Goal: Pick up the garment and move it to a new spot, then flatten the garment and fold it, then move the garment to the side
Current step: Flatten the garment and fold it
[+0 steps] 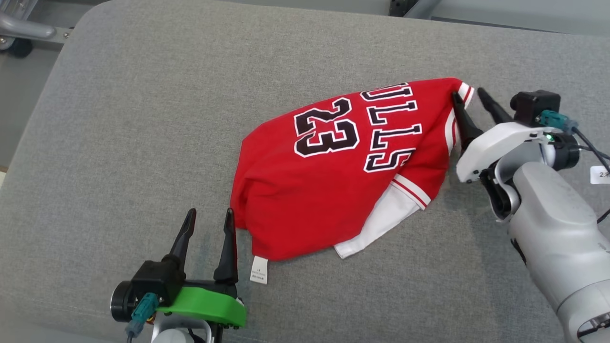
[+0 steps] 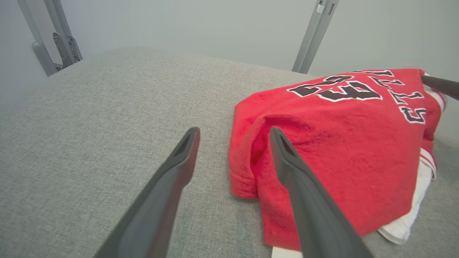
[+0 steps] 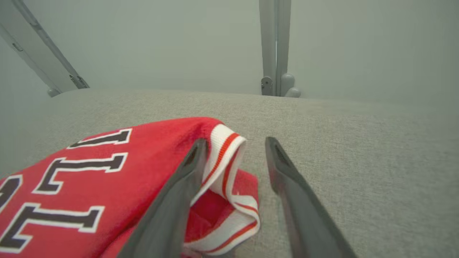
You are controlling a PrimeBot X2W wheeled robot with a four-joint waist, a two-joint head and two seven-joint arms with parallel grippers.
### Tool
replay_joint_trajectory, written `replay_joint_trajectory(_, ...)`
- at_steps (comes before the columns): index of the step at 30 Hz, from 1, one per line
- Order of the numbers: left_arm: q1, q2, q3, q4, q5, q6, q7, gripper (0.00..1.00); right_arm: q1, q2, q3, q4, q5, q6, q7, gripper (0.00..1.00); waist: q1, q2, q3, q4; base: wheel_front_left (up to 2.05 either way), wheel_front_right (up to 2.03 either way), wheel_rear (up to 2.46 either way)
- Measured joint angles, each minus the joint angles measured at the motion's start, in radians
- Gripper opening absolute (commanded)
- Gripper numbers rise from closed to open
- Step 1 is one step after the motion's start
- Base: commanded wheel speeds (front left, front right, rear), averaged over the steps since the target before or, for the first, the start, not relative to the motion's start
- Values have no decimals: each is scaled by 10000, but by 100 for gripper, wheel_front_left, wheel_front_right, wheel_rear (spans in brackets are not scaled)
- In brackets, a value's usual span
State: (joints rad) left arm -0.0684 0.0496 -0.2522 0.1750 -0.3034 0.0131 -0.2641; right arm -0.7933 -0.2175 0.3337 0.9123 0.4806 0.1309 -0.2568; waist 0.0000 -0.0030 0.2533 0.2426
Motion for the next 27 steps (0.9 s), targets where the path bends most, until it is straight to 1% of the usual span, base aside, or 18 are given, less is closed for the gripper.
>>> replay_joint_trajectory(3,-151,-4,-38,6,67,4,0,100,-344,-121,-320,550,-215,0,-21,100,0,0,103,-9,0,0,0)
replay_joint_trajectory(5,-202,-2,6,8,77,19,0,100,-399,-111,-447,376,-301,0,-46,100,0,0,115,-96,0,0,0)
replay_joint_trajectory(8,-221,-6,132,50,123,2,0,100,-142,-13,-502,-454,-397,0,-50,100,0,0,67,-290,0,0,0)
replay_joint_trajectory(12,-121,-6,272,169,151,-50,0,100,962,207,-307,-1643,-330,2,-58,100,0,0,-161,-630,0,0,0)
replay_joint_trajectory(16,63,-4,353,209,125,-134,0,100,2167,282,71,-2454,-180,0,-58,100,0,0,-556,-974,0,0,0)
replay_joint_trajectory(18,145,-6,397,221,125,-163,0,100,2951,397,594,-2872,-144,0,-58,100,0,0,-865,-1198,0,0,0)
replay_joint_trajectory(21,240,-6,435,247,128,-217,0,100,3597,502,1195,-3135,-150,0,-56,100,0,0,-1148,-1376,0,0,0)
replay_joint_trajectory(22,240,-6,435,247,128,-217,0,100,3597,502,1195,-3135,-150,0,-56,100,0,0,-1148,-1376,0,0,0)
replay_joint_trajectory(23,263,-6,443,244,146,-234,0,100,3890,527,1622,-3183,-167,0,-58,100,0,0,-1297,-1458,0,0,0)
replay_joint_trajectory(25,283,-4,439,245,153,-253,0,100,4023,552,1812,-3187,-169,0,-58,100,0,0,-1351,-1480,0,0,0)
replay_joint_trajectory(27,337,-6,428,253,153,-265,0,100,4200,568,2303,-3168,-192,0,-58,100,0,0,-1395,-1460,0,0,0)
